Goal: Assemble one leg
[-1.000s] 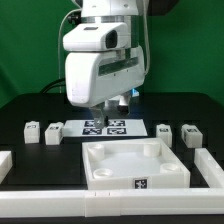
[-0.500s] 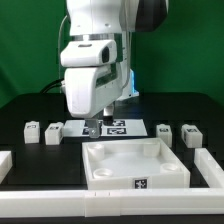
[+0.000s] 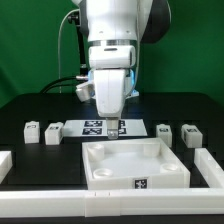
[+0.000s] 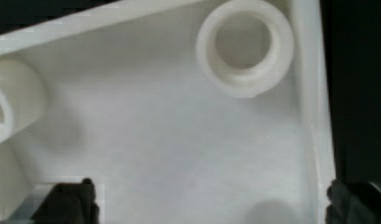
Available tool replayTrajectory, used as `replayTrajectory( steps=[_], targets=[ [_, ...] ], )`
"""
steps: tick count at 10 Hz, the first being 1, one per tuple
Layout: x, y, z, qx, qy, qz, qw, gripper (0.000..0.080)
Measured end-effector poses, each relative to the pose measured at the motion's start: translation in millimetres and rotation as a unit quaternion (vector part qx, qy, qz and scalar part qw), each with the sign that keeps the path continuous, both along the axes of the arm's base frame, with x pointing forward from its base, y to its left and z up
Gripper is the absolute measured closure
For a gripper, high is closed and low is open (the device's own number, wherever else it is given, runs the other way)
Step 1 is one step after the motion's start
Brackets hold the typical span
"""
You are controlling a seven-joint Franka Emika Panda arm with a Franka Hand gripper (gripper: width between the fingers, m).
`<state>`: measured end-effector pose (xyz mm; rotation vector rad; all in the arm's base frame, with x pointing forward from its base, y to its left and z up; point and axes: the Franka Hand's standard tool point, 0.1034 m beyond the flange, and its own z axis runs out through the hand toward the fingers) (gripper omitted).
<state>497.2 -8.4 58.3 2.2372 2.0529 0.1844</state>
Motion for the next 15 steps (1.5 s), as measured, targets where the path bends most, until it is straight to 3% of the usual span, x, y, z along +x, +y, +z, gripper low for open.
replayTrajectory(
  steps=[2, 4, 7, 9, 11, 13, 15],
  targets=[
    [-0.5, 1.6, -0.6, -0.001, 0.001, 0.003, 1.0, 0.015],
    [-10.7, 25.5, -9.3, -0.017, 0.02, 0.06, 0.998, 0.015],
    [-32.2, 39.0, -27.8, -0.014, 0.019, 0.1, 0.995, 0.015],
    [-37.9, 37.1, -40.4, -0.012, 0.031, 0.097, 0.995, 0.015],
    [-46.1, 23.6, -51.1, -0.009, 0.043, 0.086, 0.995, 0.015],
    [-48.6, 13.0, -53.4, -0.006, 0.043, 0.073, 0.996, 0.015],
    [-48.6, 13.4, -53.4, -0.006, 0.043, 0.073, 0.996, 0.0383]
  ],
)
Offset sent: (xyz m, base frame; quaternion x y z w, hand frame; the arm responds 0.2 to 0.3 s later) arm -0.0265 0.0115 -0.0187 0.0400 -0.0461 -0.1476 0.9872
